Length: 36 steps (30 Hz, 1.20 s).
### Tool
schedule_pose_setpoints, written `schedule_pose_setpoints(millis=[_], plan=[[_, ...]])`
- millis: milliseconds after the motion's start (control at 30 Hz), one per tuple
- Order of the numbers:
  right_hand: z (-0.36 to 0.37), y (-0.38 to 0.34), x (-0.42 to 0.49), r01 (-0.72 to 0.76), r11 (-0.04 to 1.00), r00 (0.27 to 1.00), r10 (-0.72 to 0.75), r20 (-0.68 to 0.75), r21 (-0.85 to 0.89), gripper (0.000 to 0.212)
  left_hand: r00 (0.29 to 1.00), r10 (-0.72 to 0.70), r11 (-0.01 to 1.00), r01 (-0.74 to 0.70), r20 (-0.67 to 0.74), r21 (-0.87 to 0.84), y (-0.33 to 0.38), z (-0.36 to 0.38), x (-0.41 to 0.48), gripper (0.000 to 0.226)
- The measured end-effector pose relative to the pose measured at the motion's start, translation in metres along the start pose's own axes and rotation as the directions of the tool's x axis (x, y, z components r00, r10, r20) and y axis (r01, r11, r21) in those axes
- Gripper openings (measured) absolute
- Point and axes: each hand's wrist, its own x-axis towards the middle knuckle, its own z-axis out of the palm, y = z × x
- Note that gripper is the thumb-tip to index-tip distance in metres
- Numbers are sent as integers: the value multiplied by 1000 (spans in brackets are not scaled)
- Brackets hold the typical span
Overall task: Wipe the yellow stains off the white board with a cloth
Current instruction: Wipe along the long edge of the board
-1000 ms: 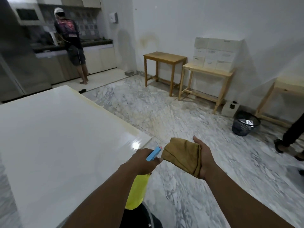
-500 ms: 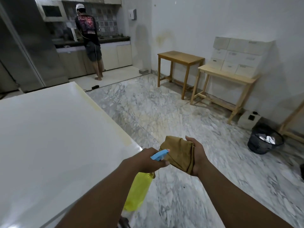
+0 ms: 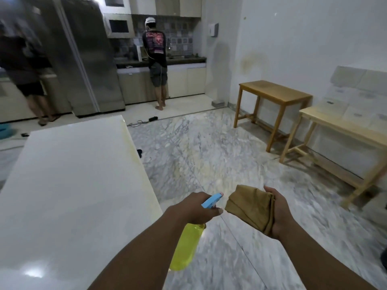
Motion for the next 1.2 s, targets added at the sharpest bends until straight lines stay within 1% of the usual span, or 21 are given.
schedule_pose_setpoints(millis=[67,133,267,367,400,433,467,500,567,600,633,667,700,767,800,867,900,967,1033,1067,1200], plan=[[7,-15,29,-13,998,1000,13,-4,-54,58,998,-22,1000,22,-51,4,-7,-16,22,38],[14,-24,51,-30,997,999,32,26,-64,60,995,-49,999,50,-86,10,-17,-27,38,40],[36,-38,99,-103,989,988,114,109,-102,62,982,-127,992,128,-138,-3,-33,-48,62,41],[68,-58,168,-130,974,967,166,193,-187,62,947,-217,976,207,-238,-66,-46,-72,101,39],[73,-58,172,-141,969,961,184,207,-203,63,946,-224,975,218,-234,-53,-48,-75,100,37],[88,-73,202,-192,953,937,249,245,-235,64,929,-258,966,248,-266,-72,-49,-88,117,37],[103,-87,224,-200,943,919,274,282,-267,64,917,-278,961,265,-285,-85,-50,-97,133,38],[110,-90,228,-181,946,917,261,302,-269,65,920,-272,962,262,-282,-73,-47,-100,133,40],[157,-117,277,-174,940,886,279,369,-293,67,881,-307,952,285,-361,-113,-45,-135,160,43],[165,-116,279,-167,939,883,278,378,-300,68,875,-313,950,287,-368,-124,-47,-141,160,42],[181,-117,298,-213,921,849,339,404,-326,67,855,-351,936,324,-383,-135,-56,-149,170,40],[194,-116,310,-229,914,831,362,422,-334,66,839,-384,923,354,-387,-149,-64,-153,177,39],[193,-111,310,-247,904,815,389,429,-350,64,832,-407,914,375,-378,-156,-70,-149,174,40],[223,-111,349,-256,872,785,439,437,-416,60,797,-454,891,410,-400,-196,-94,-166,196,43],[226,-110,350,-246,871,792,434,430,-425,59,793,-462,887,419,-398,-195,-96,-168,196,45],[261,-107,397,-257,847,775,468,425,-466,58,765,-488,873,430,-420,-232,-124,-195,221,46],[264,-107,399,-253,844,777,469,421,-473,58,765,-487,873,435,-422,-220,-127,-199,222,46],[303,-96,445,-279,814,733,523,434,-509,58,736,-527,850,463,-425,-251,-168,-228,246,44],[355,-94,501,-268,788,720,547,427,-555,57,712,-558,830,480,-426,-284,-214,-273,278,40],[375,-98,519,-266,786,720,547,427,-559,56,702,-571,821,491,-425,-291,-226,-292,289,39],[436,-111,593,-264,804,728,528,437,-533,57,708,-554,832,472,-438,-290,-263,-361,331,37]])
